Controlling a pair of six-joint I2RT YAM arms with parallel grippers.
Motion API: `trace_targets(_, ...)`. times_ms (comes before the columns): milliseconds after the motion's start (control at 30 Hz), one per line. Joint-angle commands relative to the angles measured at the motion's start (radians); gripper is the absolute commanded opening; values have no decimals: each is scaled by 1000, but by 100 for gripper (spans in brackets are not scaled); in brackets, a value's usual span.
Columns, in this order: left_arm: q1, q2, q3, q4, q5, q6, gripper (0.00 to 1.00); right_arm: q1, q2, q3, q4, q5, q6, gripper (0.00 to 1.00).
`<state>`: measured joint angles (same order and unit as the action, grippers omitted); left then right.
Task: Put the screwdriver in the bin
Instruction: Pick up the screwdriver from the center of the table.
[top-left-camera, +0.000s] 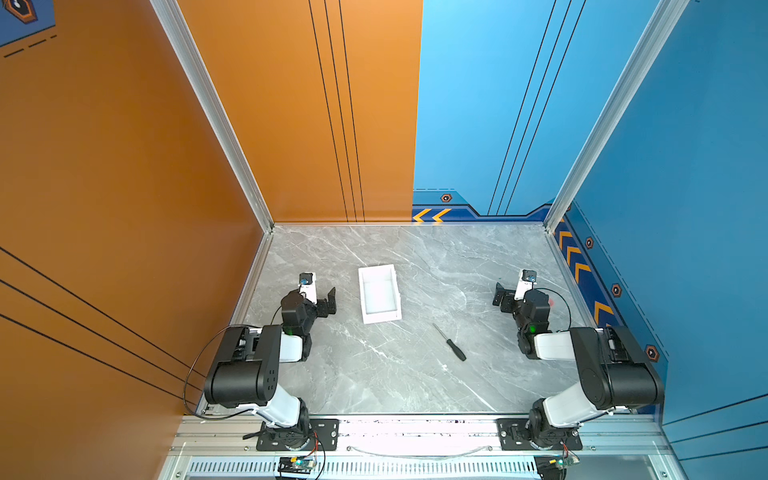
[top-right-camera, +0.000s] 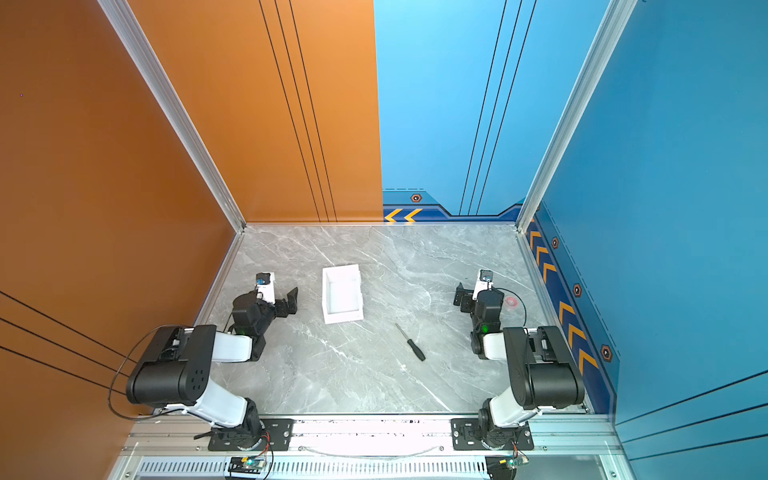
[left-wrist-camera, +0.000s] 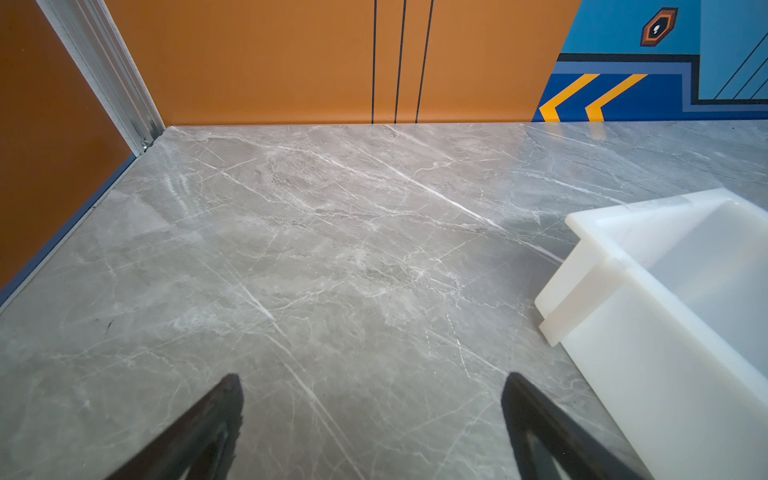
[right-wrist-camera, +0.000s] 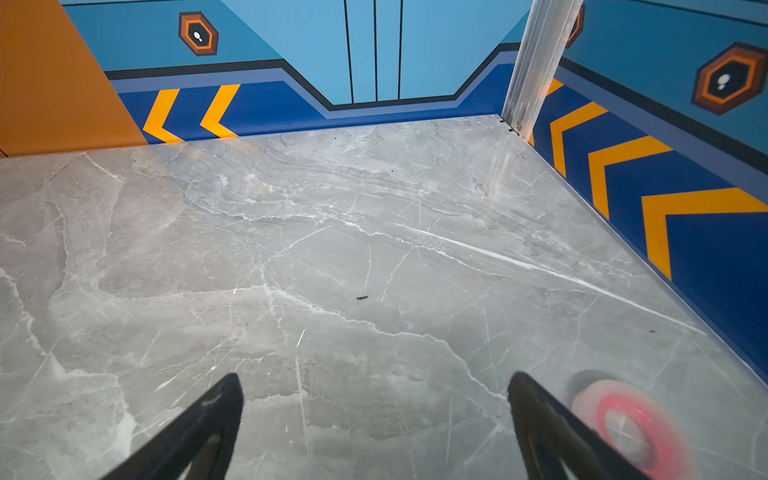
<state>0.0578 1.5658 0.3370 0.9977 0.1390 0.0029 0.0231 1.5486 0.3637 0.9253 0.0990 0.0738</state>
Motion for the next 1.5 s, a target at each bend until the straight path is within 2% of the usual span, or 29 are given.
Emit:
trace_targets(0,-8,7,18,-9,-12,-3,98,-8,-1,10,-19,-19,-13,100)
trace_targets(167,-58,-3,31,-47,-100,29,98,-9,-2,12,-22,-12,-12,100)
trace_targets(233,-58,-18,33,-60,-92,41,98,23,-35,29,-70,116,-6,100)
trace_targets(367,-68,-105,94,-247,-98,47,98,29,-128,179,-405,154,3,100)
trace_targets(467,-80,-161,157,-404,-109,58,98,35,-174,253,-542,159,21,100)
trace_targets(567,-99,-205,255,-621,-112,70,98,44,-237,320,-686,161,106,100)
trace_targets(700,-135,-250,401,-922,-109,118,98,35,-301,436,-983,92,344,100)
trace_targets(767,-150,-263,480,-1085,-84,150,98,-3,-300,509,-1128,-131,388,100)
trace_targets(833,-168,-263,563,-1253,-61,179,98,18,-318,508,-1165,-162,432,100)
trace_targets(900,-183,-251,633,-1391,-35,203,98,73,-348,504,-1217,-112,443,100)
trace_targets(967,-193,-245,672,-1480,-13,191,98,136,-352,541,-1348,-32,455,100)
trace_targets(1100,-220,-255,687,-1598,29,194,98,324,-349,572,-1507,100,468,99)
trace_targets(1167,-229,-262,722,-1633,39,187,98,411,-343,565,-1552,138,486,91)
trace_targets(1267,-236,-275,749,-1685,86,165,98,504,-312,542,-1597,128,535,76)
trace_targets(1467,-248,-318,777,-1749,107,164,98,656,-253,507,-1616,102,571,72)
